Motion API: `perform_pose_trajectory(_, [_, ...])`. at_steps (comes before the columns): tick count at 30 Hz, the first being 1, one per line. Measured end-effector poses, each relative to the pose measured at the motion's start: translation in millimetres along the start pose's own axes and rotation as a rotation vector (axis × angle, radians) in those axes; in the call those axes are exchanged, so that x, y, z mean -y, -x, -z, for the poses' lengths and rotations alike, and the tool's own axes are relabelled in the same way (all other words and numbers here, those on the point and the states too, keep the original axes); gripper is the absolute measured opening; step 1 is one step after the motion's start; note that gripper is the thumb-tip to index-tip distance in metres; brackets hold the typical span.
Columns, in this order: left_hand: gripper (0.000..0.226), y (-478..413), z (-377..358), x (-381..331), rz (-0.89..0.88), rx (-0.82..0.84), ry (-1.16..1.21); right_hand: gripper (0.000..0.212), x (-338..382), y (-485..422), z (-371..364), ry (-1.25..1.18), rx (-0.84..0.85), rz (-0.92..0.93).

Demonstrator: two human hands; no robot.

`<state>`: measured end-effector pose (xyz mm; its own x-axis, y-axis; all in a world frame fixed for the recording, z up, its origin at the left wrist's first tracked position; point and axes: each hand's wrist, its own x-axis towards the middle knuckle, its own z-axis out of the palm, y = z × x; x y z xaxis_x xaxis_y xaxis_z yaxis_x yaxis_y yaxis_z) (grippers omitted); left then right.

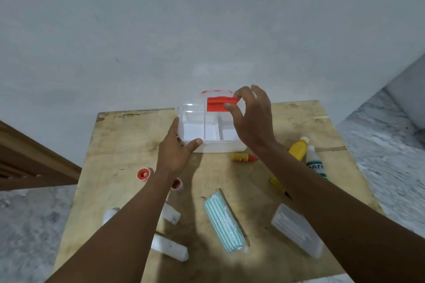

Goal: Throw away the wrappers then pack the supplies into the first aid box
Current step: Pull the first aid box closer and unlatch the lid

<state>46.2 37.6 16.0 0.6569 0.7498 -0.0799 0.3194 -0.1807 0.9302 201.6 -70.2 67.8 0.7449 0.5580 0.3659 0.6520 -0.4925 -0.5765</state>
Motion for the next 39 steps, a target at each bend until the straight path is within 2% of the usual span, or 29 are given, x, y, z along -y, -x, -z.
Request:
perform_pose_trajectory(5, [0.083,-9.0,5.0,0.6,0.088,-0.016,-0.048,0.014,15.5,-42.6,9.1,0.099,-0.25,0.145])
perform_pose_trajectory(9, [0.088,-15.0,3.5,-0.7,0.147,-0.029,-0.034,0.017,9.9,-76.8,13.1,0.178,-0.147,0.277])
perform_pose_trajectory(14, [0.087,-13.8,2.3,-2.7,0.165,-0.035,-0.012,0.038,-11.4,-100.9,7.9,0.202,-0.05,0.405])
perform_pose_trajectory(24, [0.086,-11.8,-0.2,-3.8,0.175,-0.058,-0.038,0.025,-23.6,-115.0,6.3,0.074,-0.048,0.427])
perform_pose_trajectory(39, [0.083,-7.9,-4.0,-6.0,0.157,-0.057,-0.102,0.036,-10.4,-110.4,16.9,0.133,0.099,0.431])
